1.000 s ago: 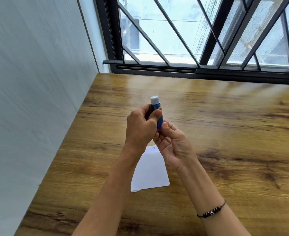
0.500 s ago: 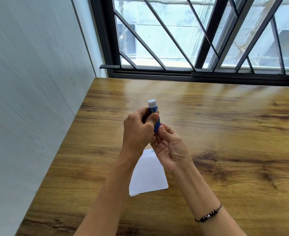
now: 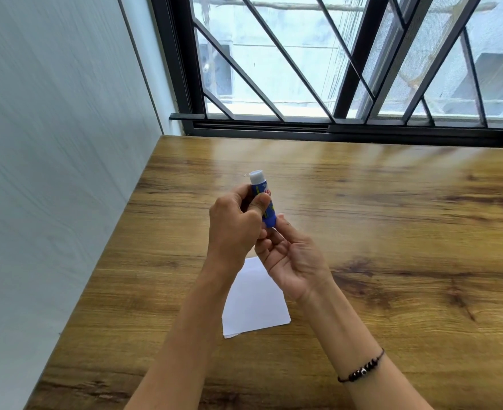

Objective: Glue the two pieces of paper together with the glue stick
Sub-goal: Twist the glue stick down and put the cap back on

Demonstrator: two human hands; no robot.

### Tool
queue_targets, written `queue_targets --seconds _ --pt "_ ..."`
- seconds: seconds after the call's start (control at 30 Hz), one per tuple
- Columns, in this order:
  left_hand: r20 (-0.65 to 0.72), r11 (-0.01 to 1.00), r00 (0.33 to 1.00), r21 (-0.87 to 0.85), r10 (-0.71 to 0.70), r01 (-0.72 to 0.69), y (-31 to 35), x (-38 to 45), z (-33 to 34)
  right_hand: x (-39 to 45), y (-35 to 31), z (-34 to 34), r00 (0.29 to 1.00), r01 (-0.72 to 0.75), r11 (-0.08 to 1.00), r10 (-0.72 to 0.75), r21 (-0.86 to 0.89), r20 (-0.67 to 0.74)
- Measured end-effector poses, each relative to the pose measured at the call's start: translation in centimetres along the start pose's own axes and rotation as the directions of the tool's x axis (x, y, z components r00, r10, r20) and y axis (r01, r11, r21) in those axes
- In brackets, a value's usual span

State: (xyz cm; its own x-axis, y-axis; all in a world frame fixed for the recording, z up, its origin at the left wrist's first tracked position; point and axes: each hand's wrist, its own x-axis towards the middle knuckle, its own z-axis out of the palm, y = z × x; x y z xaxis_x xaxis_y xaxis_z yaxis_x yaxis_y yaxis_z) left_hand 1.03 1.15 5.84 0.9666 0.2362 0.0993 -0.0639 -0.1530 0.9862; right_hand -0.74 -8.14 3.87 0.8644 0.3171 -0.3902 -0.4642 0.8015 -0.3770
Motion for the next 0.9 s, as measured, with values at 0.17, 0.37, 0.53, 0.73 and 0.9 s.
queue_targets --seconds 0.17,0.37,0.53,0.73,0.9 --pt "0.013 1.0 1.0 0.023 0.009 -0.009 -0.11 -0.03 -0.15 0.0 0.12 -0.04 0.997 0.074 0.996 -0.074 -0.044 -0.009" --pt "-0.004 0.999 1.0 0.048 -0.002 0.002 -0.45 -0.04 -0.12 -0.11 0.24 -0.01 0.999 -0.018 0.999 0.016 -0.042 -0.043" --pt "-0.003 0.999 1.0 0.052 0.004 -0.004 -0.39 -0.13 -0.09 -0.16 0.32 0.01 0.995 -0.074 0.997 0.072 -0.028 -0.071" --pt "-0.002 0.999 1.0 0.046 -0.002 0.002 -0.18 -0.19 -0.14 -0.13 0.29 0.1 0.998 0.008 1.0 -0.008 -0.007 -0.067" --pt "0.0 0.998 1.0 0.064 0.0 0.0 -0.24 -0.23 -0.27 0.02 0.42 -0.13 0.999 0.035 0.999 -0.036 -0.035 -0.037"
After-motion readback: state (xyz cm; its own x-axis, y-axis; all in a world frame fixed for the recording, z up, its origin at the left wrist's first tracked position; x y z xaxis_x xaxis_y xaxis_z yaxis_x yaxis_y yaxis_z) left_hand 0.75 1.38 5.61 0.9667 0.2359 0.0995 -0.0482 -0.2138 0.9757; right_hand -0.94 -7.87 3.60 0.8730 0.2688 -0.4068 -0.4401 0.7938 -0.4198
